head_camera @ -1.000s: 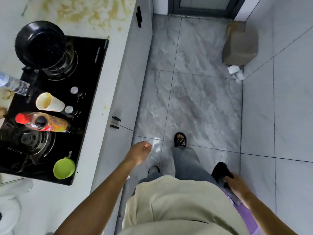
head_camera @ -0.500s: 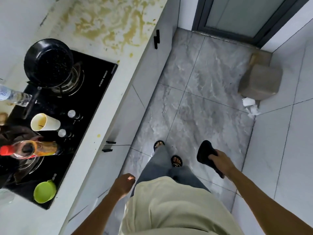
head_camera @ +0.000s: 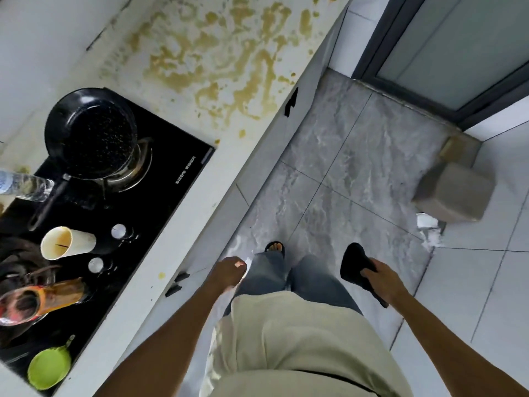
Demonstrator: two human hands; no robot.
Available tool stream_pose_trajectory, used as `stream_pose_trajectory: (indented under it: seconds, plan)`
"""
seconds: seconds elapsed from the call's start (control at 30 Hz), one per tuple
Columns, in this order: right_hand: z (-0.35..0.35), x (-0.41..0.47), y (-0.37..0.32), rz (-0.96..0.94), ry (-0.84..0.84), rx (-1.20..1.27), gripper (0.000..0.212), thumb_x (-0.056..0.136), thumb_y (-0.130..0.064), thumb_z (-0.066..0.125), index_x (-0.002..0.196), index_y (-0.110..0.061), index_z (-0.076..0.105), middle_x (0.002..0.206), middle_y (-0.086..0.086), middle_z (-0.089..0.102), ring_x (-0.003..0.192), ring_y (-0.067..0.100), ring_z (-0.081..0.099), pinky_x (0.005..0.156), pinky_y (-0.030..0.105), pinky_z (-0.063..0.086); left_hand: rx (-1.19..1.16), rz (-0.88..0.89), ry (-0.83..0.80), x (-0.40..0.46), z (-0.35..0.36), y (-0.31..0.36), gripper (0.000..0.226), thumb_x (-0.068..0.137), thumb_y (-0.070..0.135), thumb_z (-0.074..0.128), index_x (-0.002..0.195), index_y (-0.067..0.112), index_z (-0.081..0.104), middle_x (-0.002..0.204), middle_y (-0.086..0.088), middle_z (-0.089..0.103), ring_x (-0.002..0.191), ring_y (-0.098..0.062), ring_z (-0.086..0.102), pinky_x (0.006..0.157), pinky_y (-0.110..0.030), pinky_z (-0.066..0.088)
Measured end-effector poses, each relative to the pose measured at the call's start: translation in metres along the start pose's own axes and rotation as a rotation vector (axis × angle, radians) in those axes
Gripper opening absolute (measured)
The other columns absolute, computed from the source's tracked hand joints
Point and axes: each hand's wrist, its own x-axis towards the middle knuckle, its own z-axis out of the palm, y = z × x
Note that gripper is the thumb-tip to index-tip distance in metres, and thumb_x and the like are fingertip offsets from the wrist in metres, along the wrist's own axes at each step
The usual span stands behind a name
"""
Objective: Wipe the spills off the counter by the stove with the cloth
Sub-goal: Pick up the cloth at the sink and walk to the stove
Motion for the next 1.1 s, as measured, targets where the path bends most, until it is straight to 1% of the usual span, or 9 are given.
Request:
stream_pose_trajectory:
  seconds: [0.17, 0.27, 0.37, 0.47, 0.63, 0.77, 0.93, 1.03, 1.1]
  plan:
    - [-0.039, 0.024, 0.016, 0.092, -0.012, -0.028, 0.025, 0.103, -0.008, 0.055, 0.126, -0.004, 0.063, 0.107, 0.017, 0.068, 0.093, 0.034, 0.063, 0.069, 0.037, 0.042, -0.278, 0.018, 0.075, 0.033, -0.051, 0.066, 0.032, 0.111, 0.03, 0.052, 0.13, 0.014, 0.073, 0.135, -0.008, 0.072, 0.122, -0.03, 0.069, 0.112, -0.039, 0.053]
    - [-0.072, 0.051, 0.012, 0.087, -0.044, -0.1, 0.02, 0.103, -0.009, 0.054, 0.121, -0.007, 0.062, 0.103, 0.016, 0.069, 0.095, 0.035, 0.063, 0.069, 0.036, 0.042, -0.33, 0.055, 0.066, 0.052, -0.07, 0.095, 0.033, 0.111, 0.033, 0.051, 0.133, 0.018, 0.071, 0.139, -0.005, 0.07, 0.123, -0.026, 0.068, 0.11, -0.033, 0.053]
    - [-0.11, 0.091, -0.005, 0.079, -0.059, -0.152, 0.021, 0.102, -0.008, 0.055, 0.122, -0.007, 0.062, 0.107, 0.018, 0.07, 0.098, 0.036, 0.063, 0.073, 0.038, 0.044, -0.35, 0.032, 0.091, 0.071, -0.08, 0.116, 0.029, 0.11, 0.033, 0.054, 0.131, 0.021, 0.07, 0.135, -0.003, 0.072, 0.113, -0.02, 0.069, 0.092, -0.024, 0.055]
    - [-0.144, 0.13, -0.038, 0.041, -0.059, -0.168, 0.022, 0.1, -0.005, 0.055, 0.121, -0.002, 0.062, 0.112, 0.021, 0.07, 0.101, 0.037, 0.063, 0.08, 0.038, 0.044, -0.312, -0.023, 0.09, 0.079, -0.08, 0.121, 0.027, 0.11, 0.03, 0.056, 0.128, 0.02, 0.073, 0.134, -0.002, 0.074, 0.116, -0.022, 0.07, 0.103, -0.03, 0.055]
    - [-0.198, 0.189, -0.124, -0.129, -0.14, -0.29, 0.015, 0.102, -0.009, 0.053, 0.115, -0.016, 0.056, 0.103, 0.013, 0.068, 0.09, 0.03, 0.062, 0.069, 0.032, 0.043, -0.426, -0.197, 0.08, 0.072, -0.068, 0.126, 0.031, 0.113, 0.022, 0.051, 0.133, 0.011, 0.072, 0.142, -0.005, 0.069, 0.127, -0.025, 0.068, 0.11, -0.03, 0.052]
    - [-0.207, 0.218, -0.192, -0.263, -0.209, -0.357, 0.018, 0.103, -0.011, 0.053, 0.119, -0.019, 0.057, 0.095, 0.005, 0.067, 0.078, 0.011, 0.061, 0.053, 0.014, 0.042, -0.53, -0.295, 0.125, 0.054, -0.041, 0.128, 0.028, 0.112, 0.018, 0.052, 0.128, 0.009, 0.073, 0.136, -0.007, 0.072, 0.12, -0.025, 0.071, 0.105, -0.026, 0.052]
    - [-0.185, 0.226, -0.27, -0.412, -0.277, -0.405, 0.018, 0.101, -0.013, 0.056, 0.114, -0.026, 0.058, 0.103, 0.003, 0.067, 0.083, 0.003, 0.06, 0.061, 0.016, 0.044, -0.738, -0.461, 0.128, 0.035, -0.009, 0.132, 0.027, 0.109, 0.019, 0.054, 0.121, 0.013, 0.076, 0.127, -0.01, 0.077, 0.115, -0.031, 0.073, 0.106, -0.039, 0.055]
    - [-0.166, 0.223, -0.305, -0.47, -0.333, -0.45, 0.017, 0.1, -0.016, 0.057, 0.112, -0.026, 0.064, 0.107, 0.004, 0.072, 0.09, 0.012, 0.065, 0.072, 0.03, 0.049, -0.831, -0.513, 0.144, 0.027, 0.004, 0.132, 0.025, 0.107, 0.019, 0.054, 0.116, 0.018, 0.078, 0.121, -0.01, 0.079, 0.111, -0.032, 0.074, 0.101, -0.037, 0.056]
    - [-0.155, 0.219, -0.322, -0.51, -0.352, -0.498, 0.016, 0.1, -0.018, 0.057, 0.112, -0.023, 0.066, 0.104, 0.004, 0.072, 0.087, 0.006, 0.063, 0.069, 0.026, 0.048, -0.877, -0.528, 0.161, 0.026, 0.005, 0.132, 0.024, 0.106, 0.02, 0.055, 0.112, 0.02, 0.078, 0.12, -0.008, 0.079, 0.112, -0.03, 0.073, 0.097, -0.033, 0.055]
